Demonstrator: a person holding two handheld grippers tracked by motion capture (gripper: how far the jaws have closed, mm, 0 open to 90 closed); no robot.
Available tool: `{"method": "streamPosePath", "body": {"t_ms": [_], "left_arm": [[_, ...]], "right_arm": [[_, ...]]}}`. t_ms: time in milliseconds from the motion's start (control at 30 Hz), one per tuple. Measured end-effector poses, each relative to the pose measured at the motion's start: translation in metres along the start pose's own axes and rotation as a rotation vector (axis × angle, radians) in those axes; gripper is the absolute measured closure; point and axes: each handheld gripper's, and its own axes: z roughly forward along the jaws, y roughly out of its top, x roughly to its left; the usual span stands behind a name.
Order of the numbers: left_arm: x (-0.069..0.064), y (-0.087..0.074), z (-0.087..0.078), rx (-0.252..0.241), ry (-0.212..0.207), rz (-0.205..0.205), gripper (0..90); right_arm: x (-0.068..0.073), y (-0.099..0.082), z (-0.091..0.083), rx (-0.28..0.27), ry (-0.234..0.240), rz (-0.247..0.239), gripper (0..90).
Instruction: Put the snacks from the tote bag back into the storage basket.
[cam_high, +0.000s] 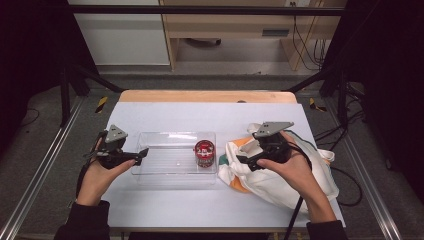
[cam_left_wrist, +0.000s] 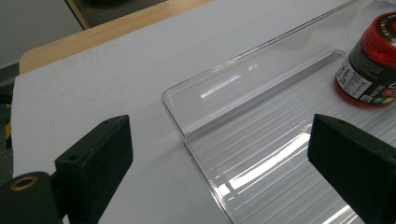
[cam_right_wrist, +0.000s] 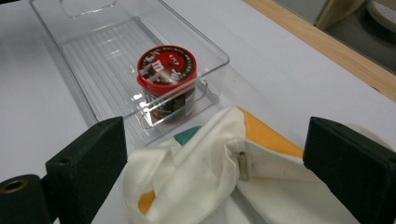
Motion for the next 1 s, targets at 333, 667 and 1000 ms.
{"method": "streamPosePath", "body": {"t_ms": [333, 667, 1000], "left_arm": [[-0.001, 0.0, 0.001, 0.0, -0.002, -0.001, 6.9], [0.001, -0.005, 0.006, 0.012, -0.015, -0.013, 6.8], [-0.001, -0.003, 0.003, -0.009, -0.002, -0.002, 6.4]], "right_arm": [[0.002, -0.024, -0.012, -0.009, -0.046, 0.037, 6.6], [-0.004, -0.051, -0.033, -0.047, -0.14, 0.103, 6.6], [-0.005, -0.088, -0.049, -0.058, -0.247, 0.187, 6.6]]}}
